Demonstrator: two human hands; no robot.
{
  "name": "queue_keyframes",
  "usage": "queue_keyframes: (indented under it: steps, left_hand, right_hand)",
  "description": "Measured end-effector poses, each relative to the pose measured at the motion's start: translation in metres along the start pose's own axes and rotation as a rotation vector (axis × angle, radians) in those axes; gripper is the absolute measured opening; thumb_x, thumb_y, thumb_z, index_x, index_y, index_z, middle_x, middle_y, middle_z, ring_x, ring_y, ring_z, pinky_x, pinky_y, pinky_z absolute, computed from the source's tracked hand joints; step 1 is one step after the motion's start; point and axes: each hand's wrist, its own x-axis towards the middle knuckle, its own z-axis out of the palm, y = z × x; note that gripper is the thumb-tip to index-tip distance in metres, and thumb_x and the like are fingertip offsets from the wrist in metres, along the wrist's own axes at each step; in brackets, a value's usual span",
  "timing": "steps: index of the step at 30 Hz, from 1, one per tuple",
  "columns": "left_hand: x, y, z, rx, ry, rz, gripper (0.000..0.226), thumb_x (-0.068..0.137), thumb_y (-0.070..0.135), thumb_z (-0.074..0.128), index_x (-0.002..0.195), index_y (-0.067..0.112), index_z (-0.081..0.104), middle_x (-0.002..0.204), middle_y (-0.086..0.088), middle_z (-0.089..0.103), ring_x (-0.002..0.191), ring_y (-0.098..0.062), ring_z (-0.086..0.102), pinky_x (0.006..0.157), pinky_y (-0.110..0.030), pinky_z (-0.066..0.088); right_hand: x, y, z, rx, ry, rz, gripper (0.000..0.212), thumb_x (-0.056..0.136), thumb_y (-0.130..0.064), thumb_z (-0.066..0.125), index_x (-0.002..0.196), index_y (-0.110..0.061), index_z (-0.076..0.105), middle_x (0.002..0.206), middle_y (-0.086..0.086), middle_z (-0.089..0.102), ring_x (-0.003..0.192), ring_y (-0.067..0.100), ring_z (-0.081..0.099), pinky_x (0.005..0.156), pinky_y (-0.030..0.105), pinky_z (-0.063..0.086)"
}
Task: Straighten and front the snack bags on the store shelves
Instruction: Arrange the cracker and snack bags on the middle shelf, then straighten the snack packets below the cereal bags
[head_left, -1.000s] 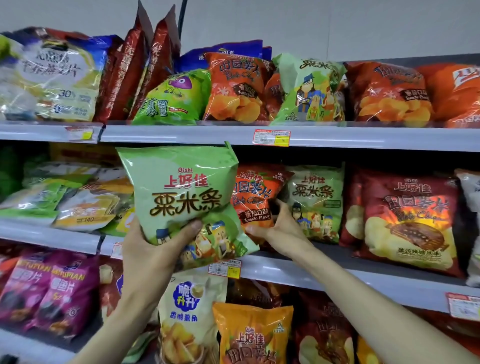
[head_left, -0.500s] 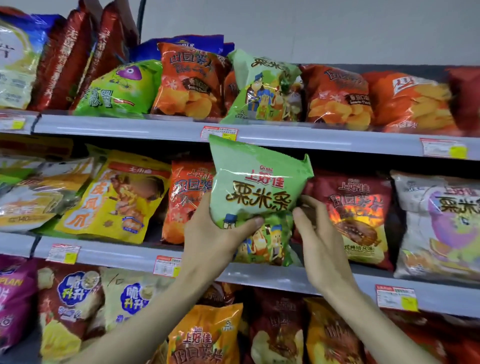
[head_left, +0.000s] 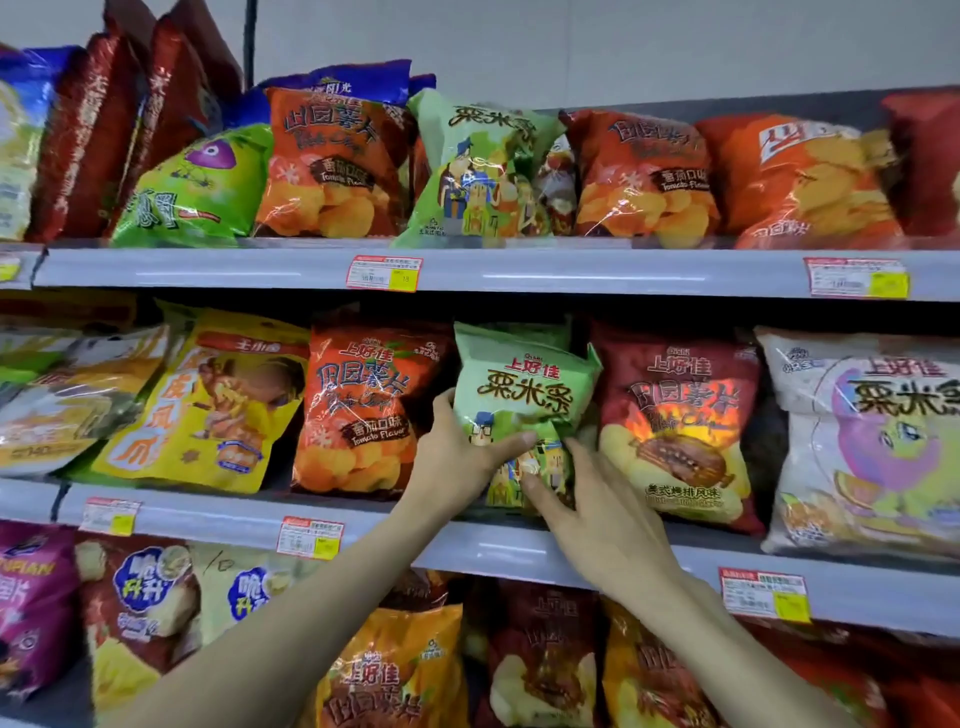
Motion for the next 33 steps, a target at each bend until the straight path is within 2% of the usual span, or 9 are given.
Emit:
queue_keyframes:
  steps: [7, 9, 11, 14, 16, 19, 22, 26, 33]
  left_hand:
    - [-0.005, -0.007, -0.012, 0.136, -0.082, 0.067, 0.068, 0.085, 0.047, 0.085, 0.133, 0.03, 0.041, 0.111, 0.022, 0.067, 0.09, 0.009, 0.064, 0.066, -0.005, 0.049]
    - [-0.005, -0.009, -0.022, 0.187, -0.127, 0.108, 0.077, 0.085, 0.049, 0.084, 0.142, 0.026, 0.038, 0.115, 0.02, 0.068, 0.097, -0.001, 0.07, 0.079, -0.017, 0.058]
    - [-0.007, -0.008, -0.035, 0.252, -0.156, 0.135, 0.104, 0.084, 0.052, 0.084, 0.162, 0.02, 0.023, 0.132, 0.009, 0.067, 0.112, -0.015, 0.07, 0.096, -0.039, 0.059]
    - [-0.015, -0.006, -0.061, 0.364, -0.159, 0.215, 0.112, 0.086, 0.049, 0.082, 0.168, 0.016, 0.014, 0.151, -0.002, 0.054, 0.129, -0.021, 0.059, 0.106, -0.039, 0.051]
    - [-0.026, -0.008, -0.083, 0.427, -0.16, 0.319, 0.101, 0.089, 0.045, 0.079, 0.167, 0.018, 0.021, 0.149, -0.002, 0.055, 0.129, -0.019, 0.058, 0.102, -0.031, 0.049]
    - [-0.037, -0.017, -0.121, 0.49, -0.186, 0.404, 0.079, 0.092, 0.045, 0.076, 0.16, 0.026, 0.039, 0.132, 0.004, 0.066, 0.107, -0.011, 0.066, 0.088, -0.026, 0.051]
    - [-0.041, -0.034, -0.17, 0.552, -0.198, 0.384, 0.059, 0.091, 0.05, 0.073, 0.145, 0.03, 0.059, 0.109, 0.012, 0.071, 0.089, -0.006, 0.068, 0.077, -0.025, 0.054]
    - [-0.036, -0.06, -0.249, 0.631, -0.157, 0.337, 0.041, 0.093, 0.044, 0.073, 0.131, 0.03, 0.067, 0.101, 0.011, 0.073, 0.087, -0.011, 0.067, 0.072, -0.026, 0.051]
    - [-0.007, -0.127, -0.386, 0.753, -0.026, 0.159, 0.052, 0.089, 0.056, 0.068, 0.135, 0.032, 0.064, 0.108, 0.009, 0.072, 0.09, -0.016, 0.069, 0.082, -0.036, 0.055]
  right_hand:
    - [-0.021, -0.004, -0.019, -0.137, 0.07, -0.058, 0.066, 0.1, -0.068, 0.04, 0.153, -0.03, 0.033, 0.151, -0.005, 0.044, 0.134, 0.022, 0.048, 0.1, 0.042, 0.048]
    - [-0.029, -0.01, -0.029, -0.188, 0.101, -0.091, 0.064, 0.101, -0.065, 0.04, 0.154, -0.03, 0.033, 0.146, -0.007, 0.044, 0.132, 0.02, 0.049, 0.099, 0.04, 0.048]
    - [-0.037, -0.02, -0.035, -0.22, 0.118, -0.106, 0.064, 0.102, -0.065, 0.038, 0.155, -0.03, 0.031, 0.146, -0.009, 0.042, 0.133, 0.019, 0.047, 0.102, 0.04, 0.047]
    - [-0.049, -0.047, -0.036, -0.256, 0.151, -0.127, 0.062, 0.103, -0.064, 0.036, 0.156, -0.032, 0.029, 0.15, -0.012, 0.039, 0.137, 0.015, 0.041, 0.106, 0.035, 0.043]
    - [-0.056, -0.071, -0.031, -0.253, 0.175, -0.158, 0.059, 0.104, -0.062, 0.037, 0.155, -0.032, 0.032, 0.152, -0.014, 0.04, 0.139, 0.012, 0.038, 0.109, 0.032, 0.038]
    - [-0.057, -0.11, -0.015, -0.252, 0.17, -0.184, 0.058, 0.104, -0.062, 0.038, 0.154, -0.031, 0.036, 0.154, -0.013, 0.042, 0.141, 0.013, 0.036, 0.112, 0.032, 0.034]
    - [-0.049, -0.154, 0.011, -0.261, 0.144, -0.224, 0.06, 0.104, -0.064, 0.037, 0.155, -0.033, 0.034, 0.156, -0.012, 0.041, 0.143, 0.014, 0.036, 0.114, 0.034, 0.034]
    - [-0.033, -0.219, 0.056, -0.263, 0.111, -0.284, 0.058, 0.103, -0.063, 0.038, 0.151, -0.03, 0.039, 0.148, -0.009, 0.049, 0.136, 0.017, 0.042, 0.109, 0.036, 0.039]
    - [-0.002, -0.3, 0.132, -0.174, 0.033, -0.3, 0.059, 0.104, -0.059, 0.045, 0.152, -0.026, 0.04, 0.149, -0.003, 0.051, 0.137, 0.022, 0.045, 0.107, 0.038, 0.042]
